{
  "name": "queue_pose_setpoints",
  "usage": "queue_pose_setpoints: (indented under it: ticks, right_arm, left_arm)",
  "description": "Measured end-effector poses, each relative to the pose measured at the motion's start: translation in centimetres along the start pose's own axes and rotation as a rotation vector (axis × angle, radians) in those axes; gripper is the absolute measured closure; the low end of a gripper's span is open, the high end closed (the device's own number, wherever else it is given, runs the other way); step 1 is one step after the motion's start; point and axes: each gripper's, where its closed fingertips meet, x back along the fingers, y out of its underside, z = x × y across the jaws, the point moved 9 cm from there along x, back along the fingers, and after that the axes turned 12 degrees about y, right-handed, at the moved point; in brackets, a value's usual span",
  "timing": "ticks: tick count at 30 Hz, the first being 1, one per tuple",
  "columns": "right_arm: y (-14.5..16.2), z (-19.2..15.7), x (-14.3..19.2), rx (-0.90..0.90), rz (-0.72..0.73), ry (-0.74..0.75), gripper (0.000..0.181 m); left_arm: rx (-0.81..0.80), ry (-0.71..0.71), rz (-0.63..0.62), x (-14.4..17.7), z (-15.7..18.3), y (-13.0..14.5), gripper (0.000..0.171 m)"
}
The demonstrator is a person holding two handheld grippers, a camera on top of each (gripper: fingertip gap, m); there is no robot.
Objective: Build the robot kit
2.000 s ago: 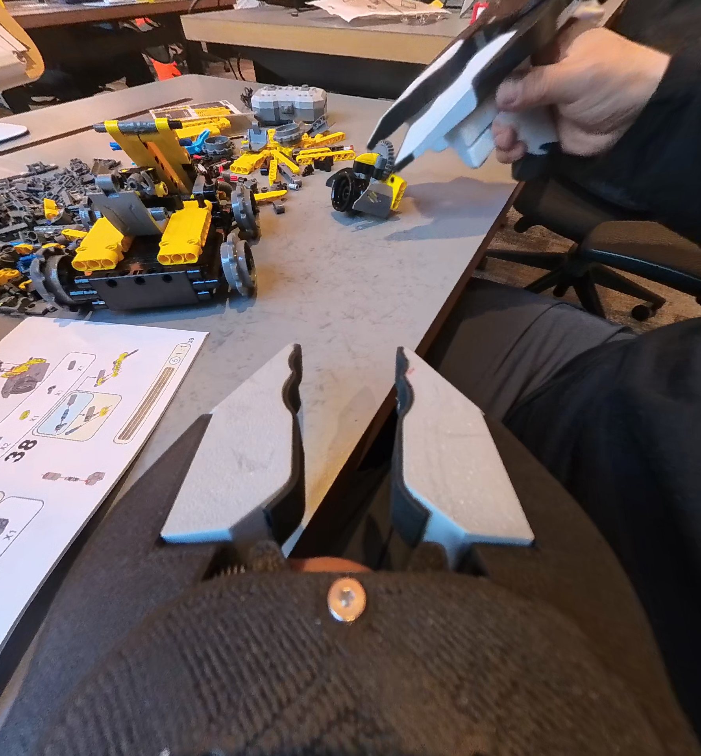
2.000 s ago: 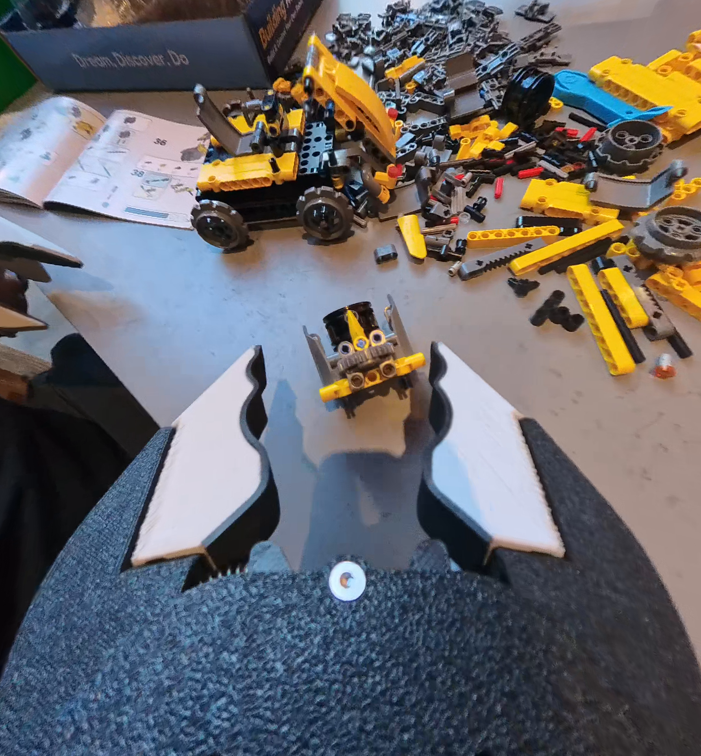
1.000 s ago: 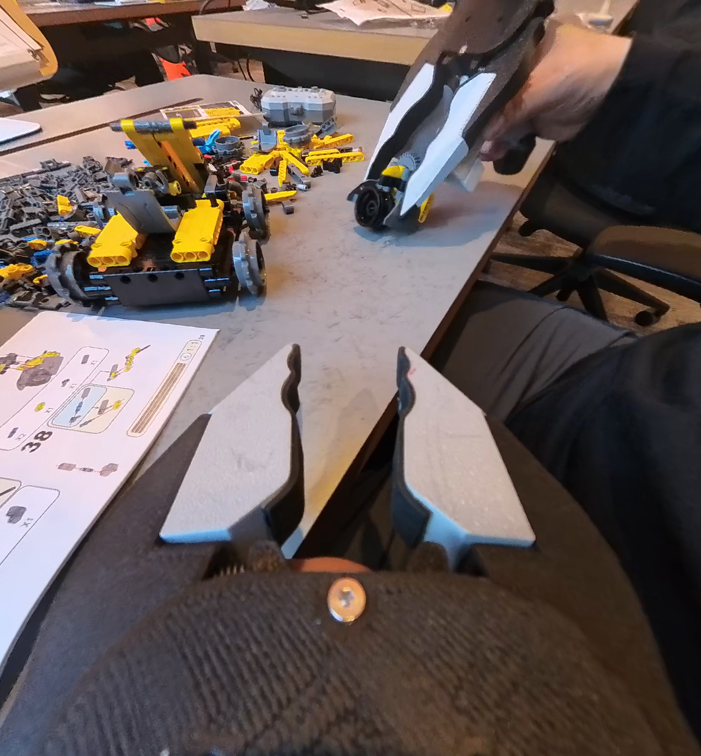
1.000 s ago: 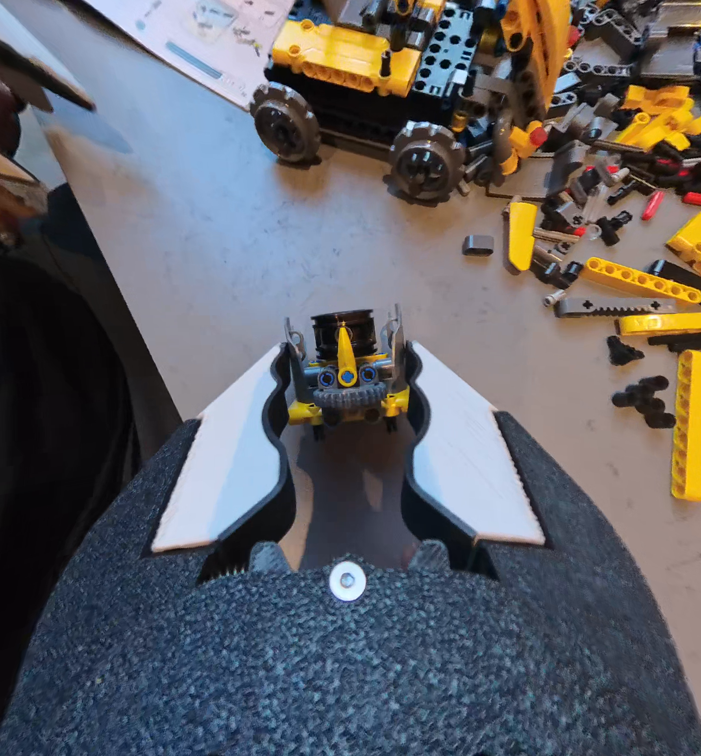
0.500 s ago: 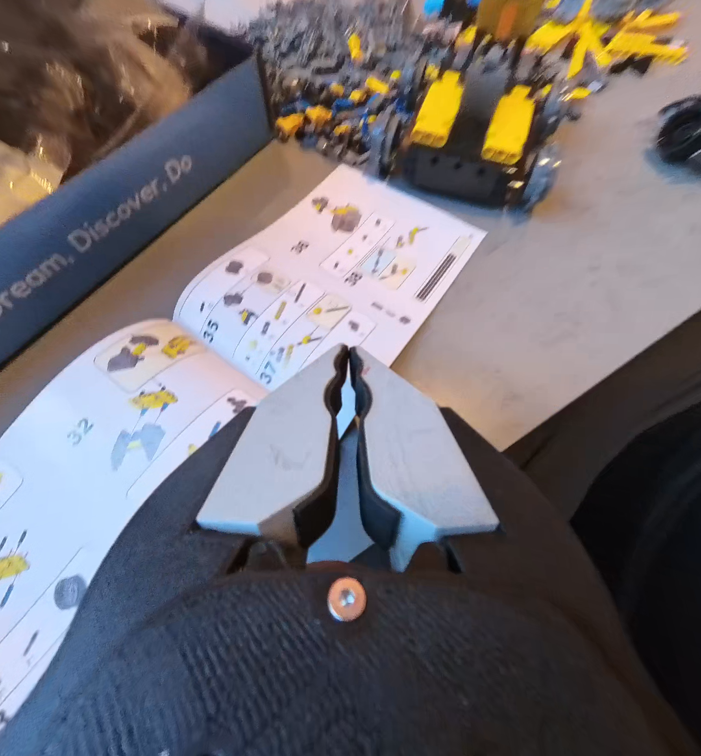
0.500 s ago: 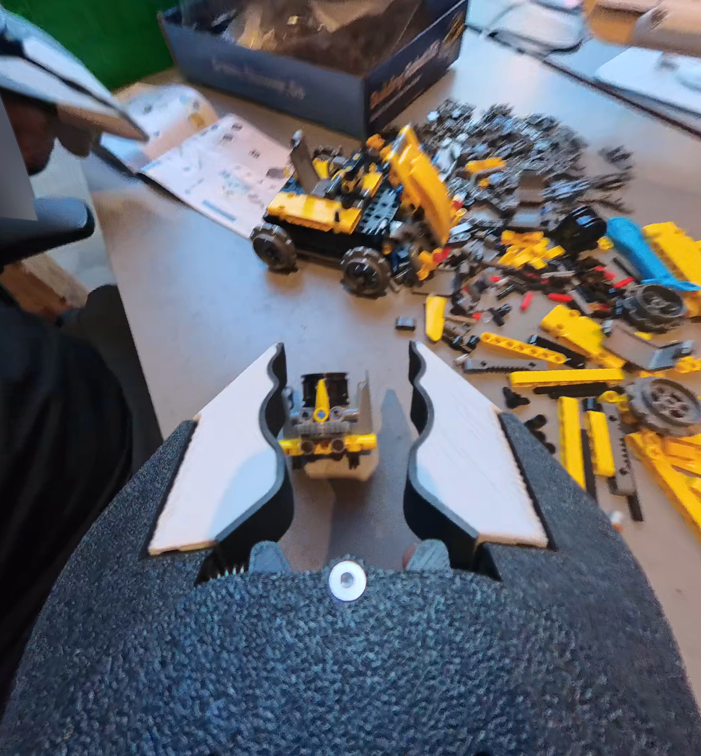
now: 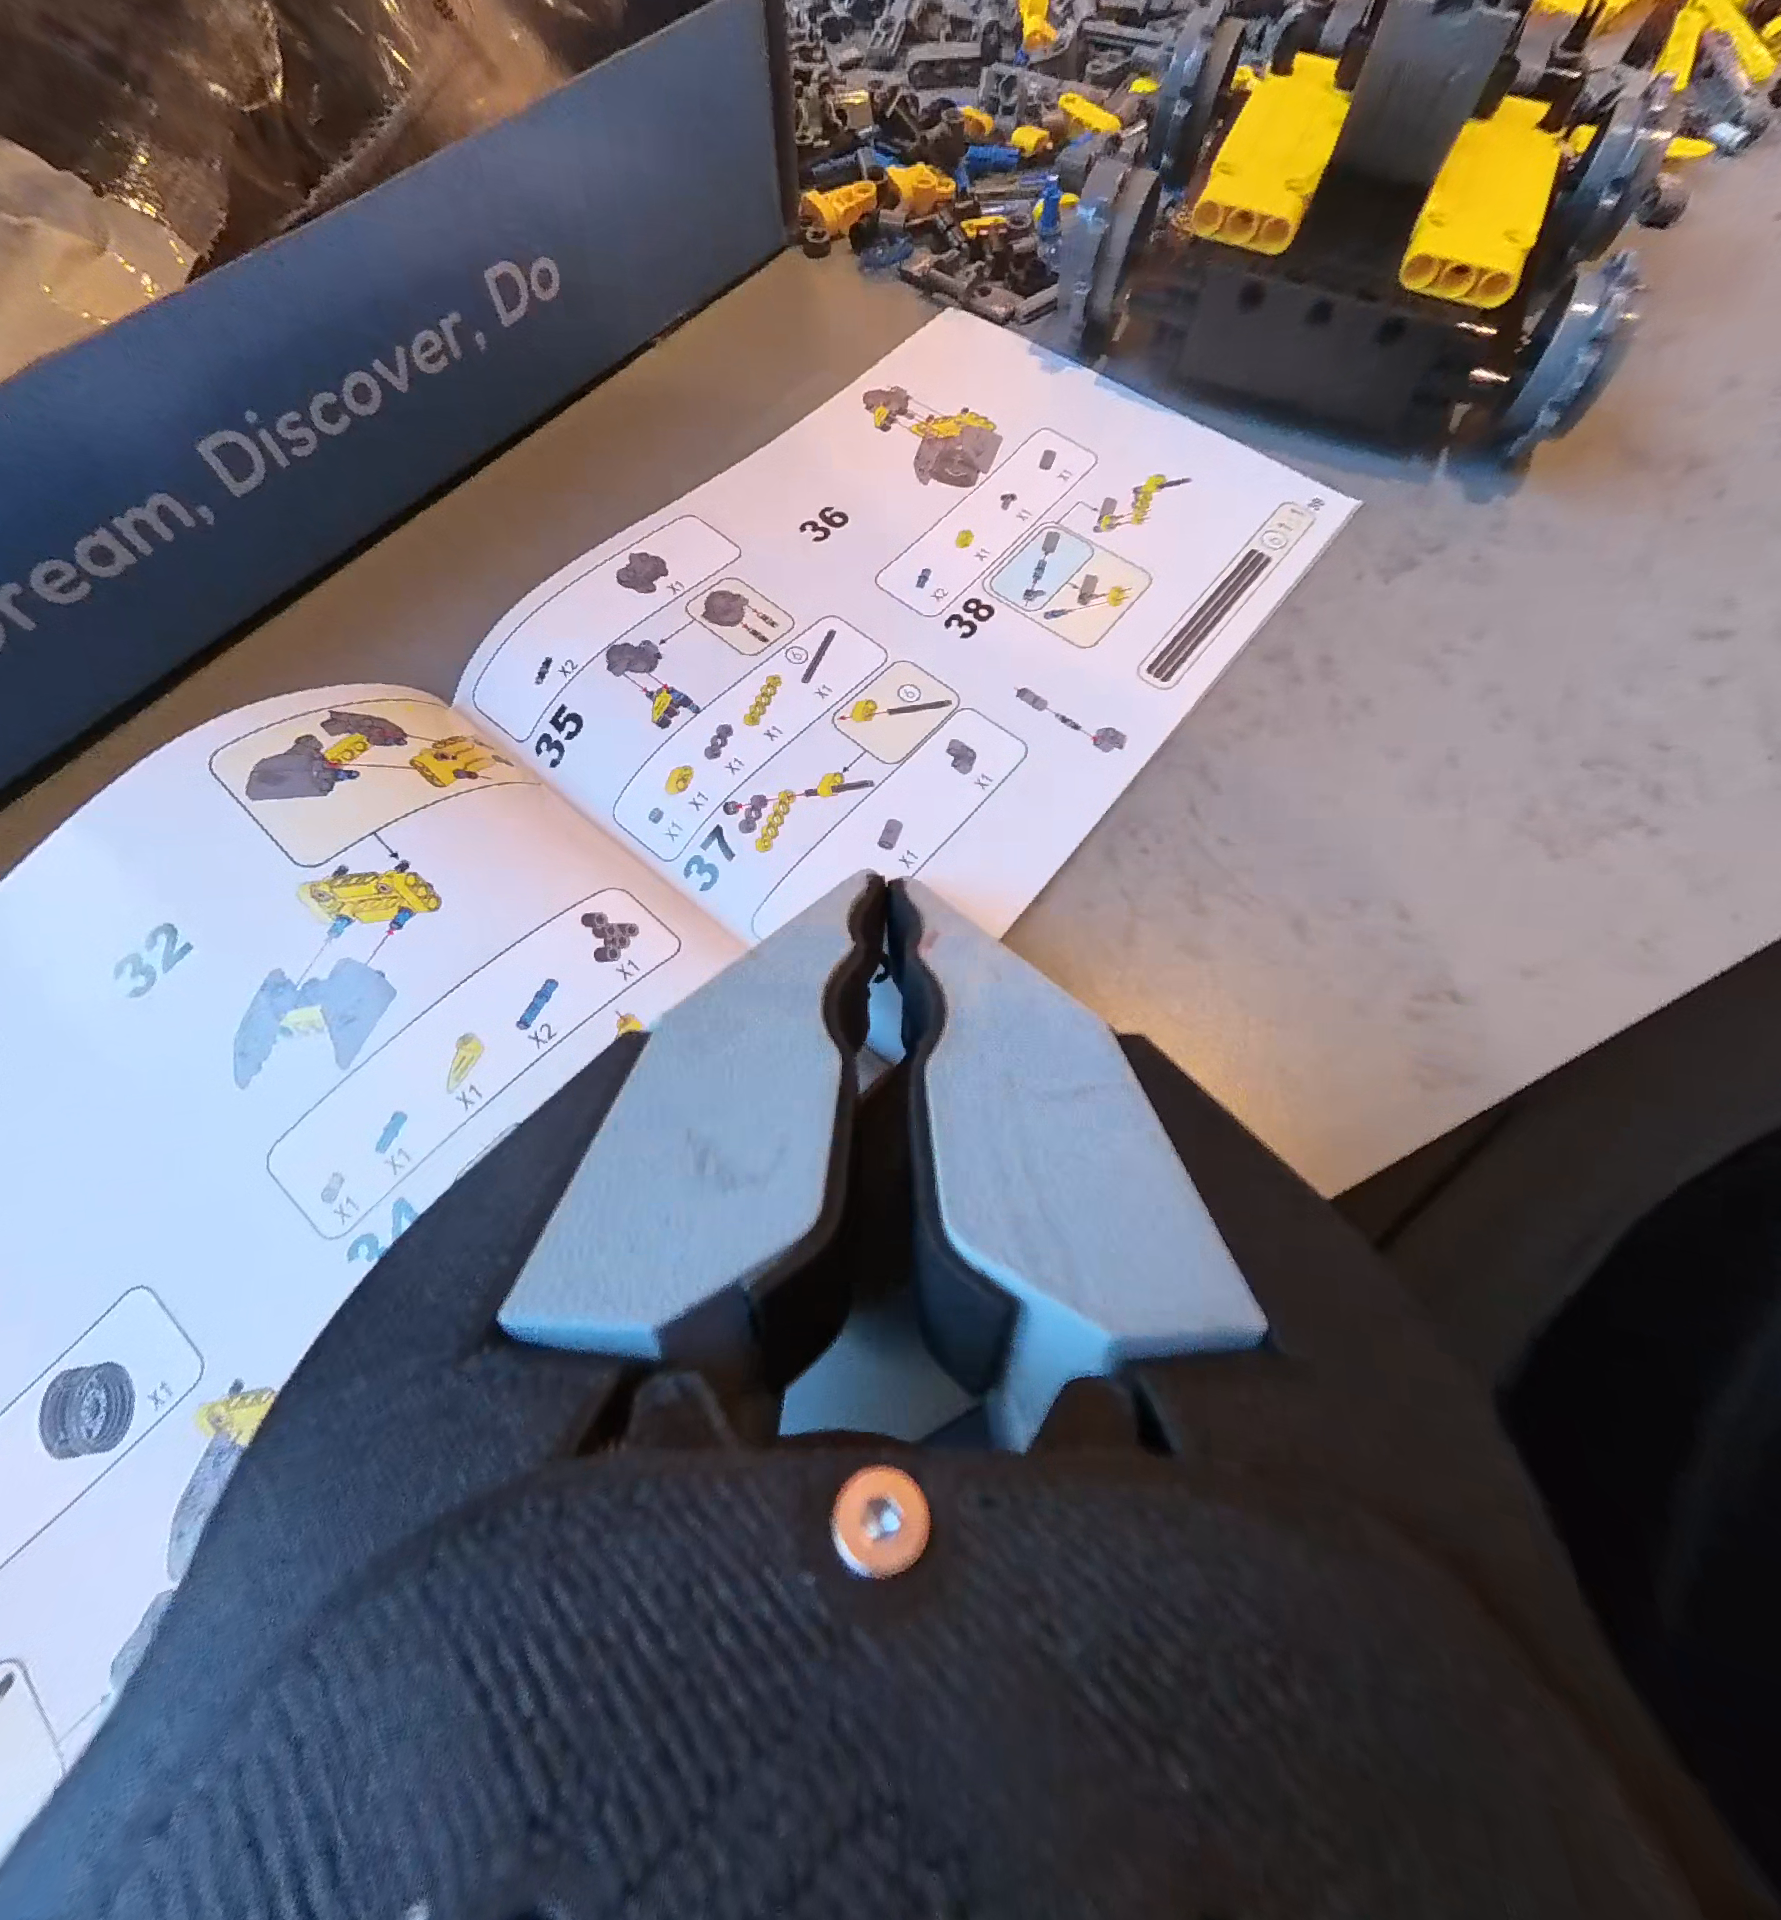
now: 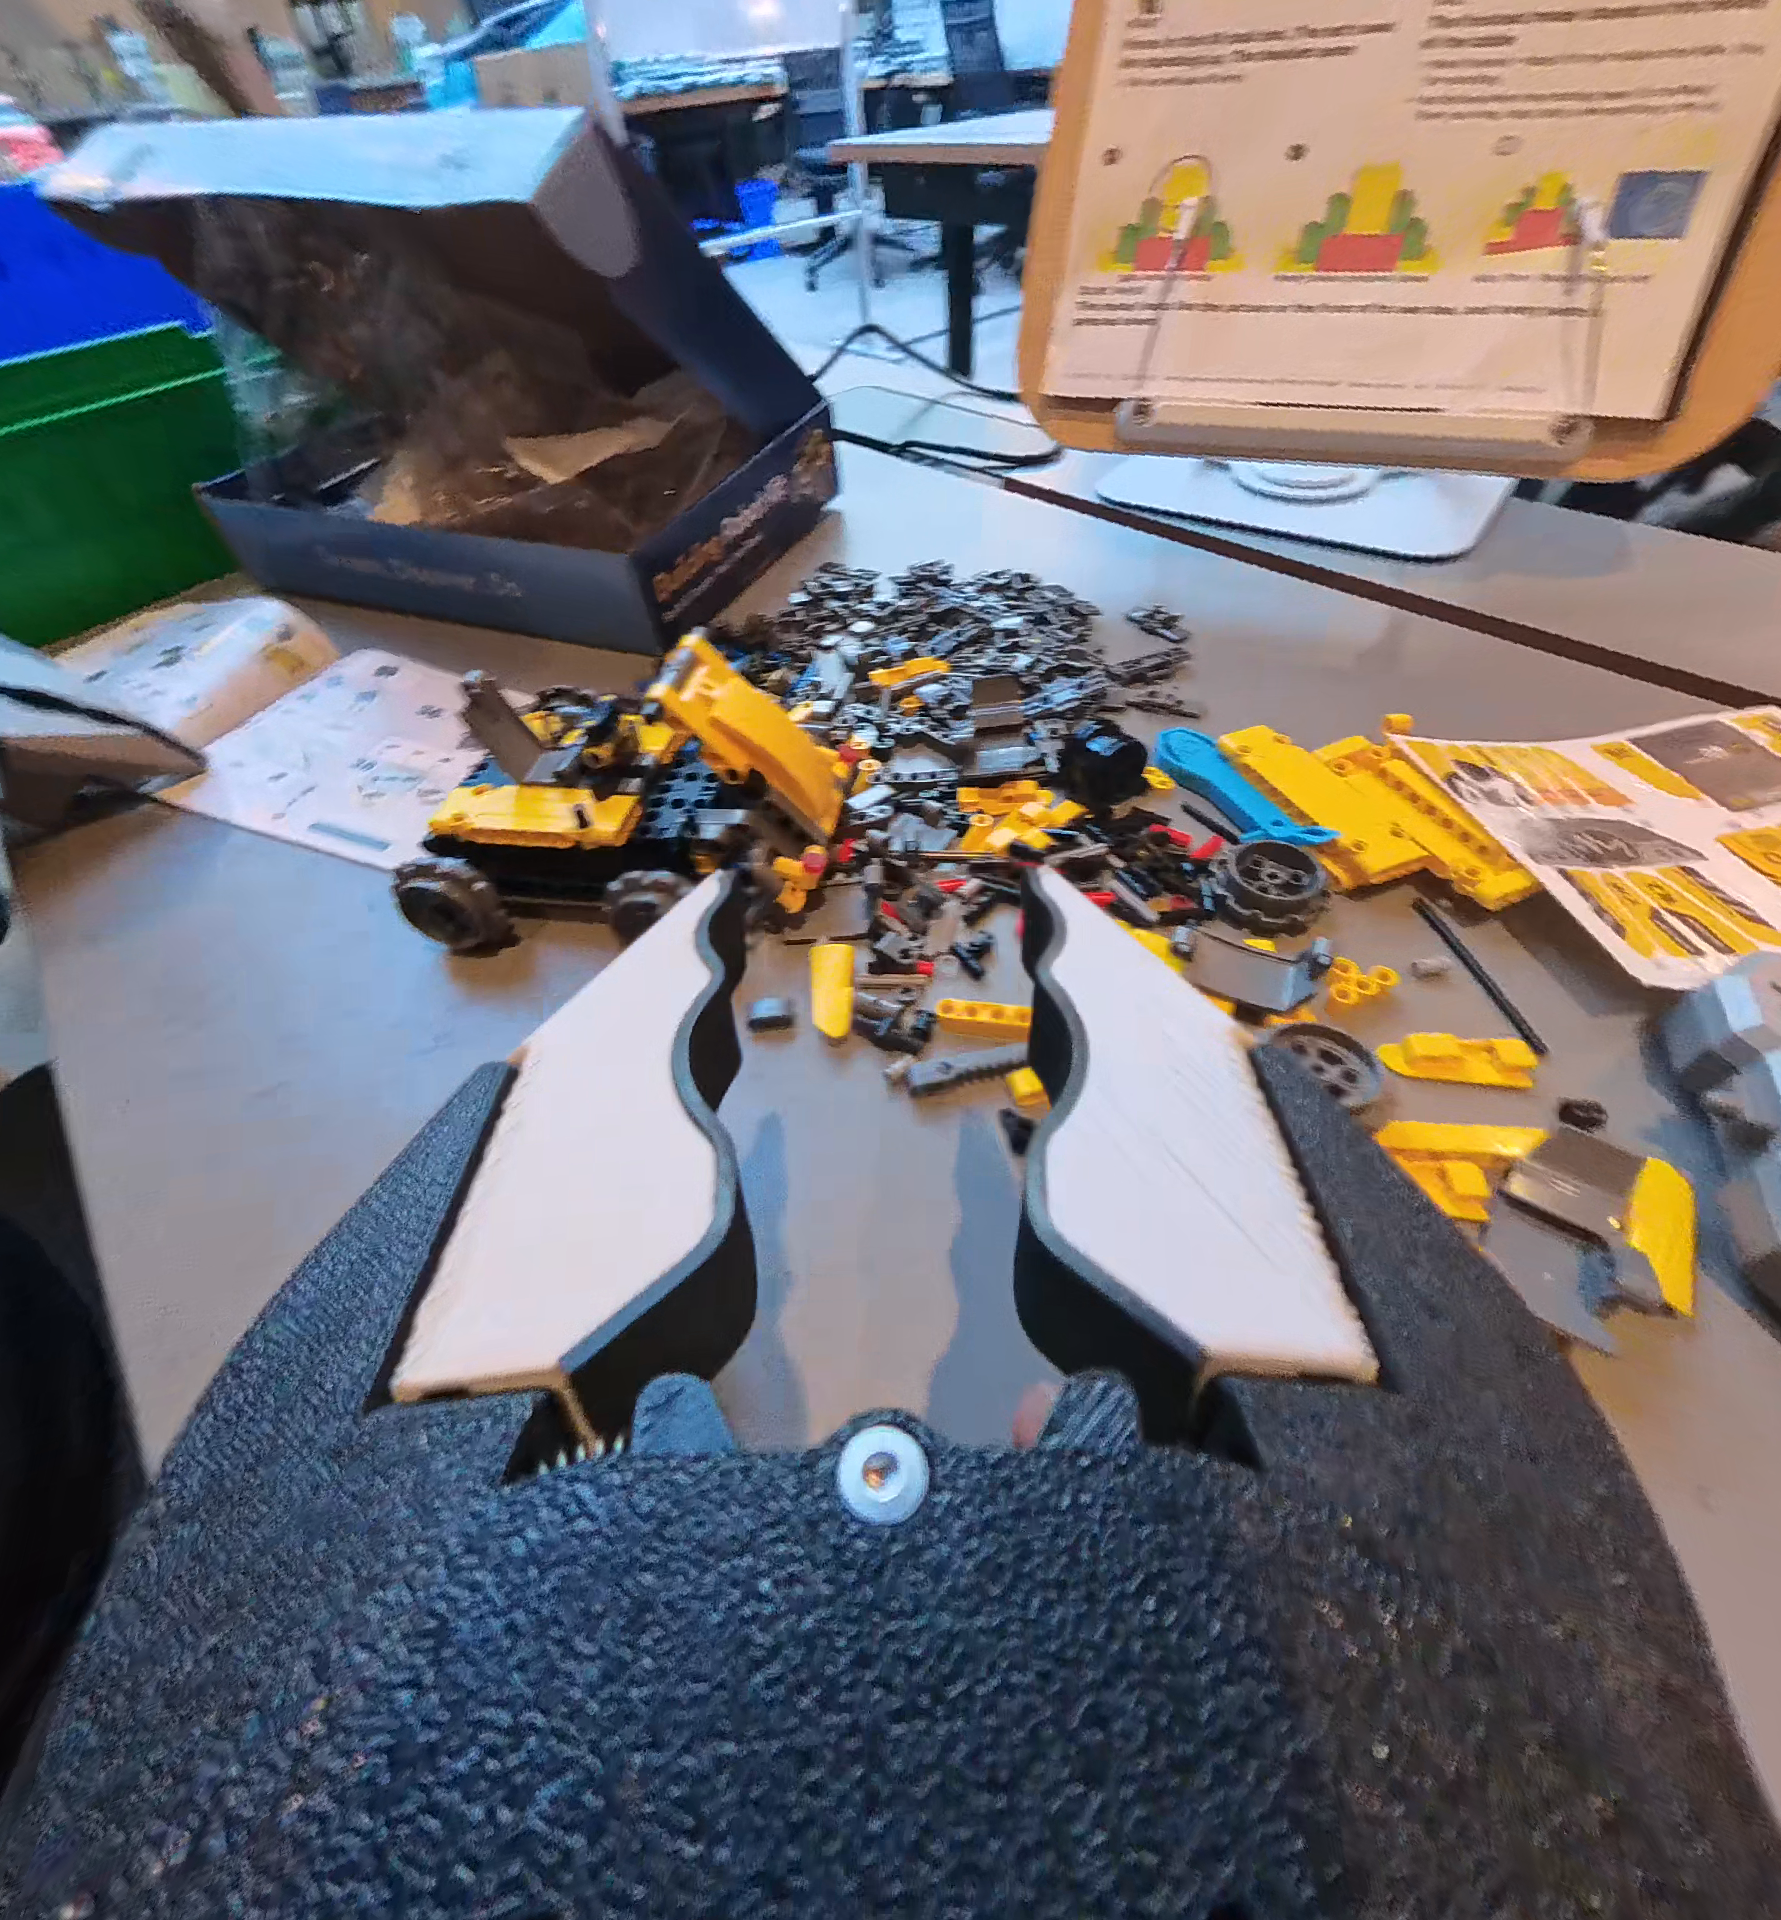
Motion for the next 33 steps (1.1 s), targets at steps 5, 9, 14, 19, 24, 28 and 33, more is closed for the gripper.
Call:
queue_pose_setpoints:
  ticks: [5,9,14,19,24,28,33]
  right_arm:
    - [1.1,1.9,-0.5,-0.047,-0.014,0.060,0.128]
    - [2.2,3.0,-0.3,0.005,-0.048,0.180,0.131]
    - [4.3,5.6,0.4,0.155,-0.196,0.503,0.142]
    - [4.4,6.3,0.7,0.075,-0.190,0.414,0.148]
    - [4.9,6.1,0.0,0.101,-0.231,0.347,0.146]
    - [4.9,5.8,0.1,0.155,-0.217,0.389,0.150]
    - [4.6,7.0,1.0,0.104,-0.175,0.555,0.154]
  left_arm:
    - [0.000,-0.009,0.019,0.0,0.1,0.0,0.171]
    - [-0.015,0.010,0.047,-0.2,1.1,-0.1,0.171]
    - [-0.040,0.033,0.218,0.9,3.4,-1.6,0.162]
    - [-0.067,0.094,0.260,-0.1,6.4,-2.1,0.153]
    - [-0.166,0.200,0.236,-2.3,10.2,-2.1,0.152]
    - [-0.259,0.296,0.238,-3.5,12.7,-2.2,0.152]
    - [-0.261,0.423,0.222,-4.4,13.8,-1.5,0.152]
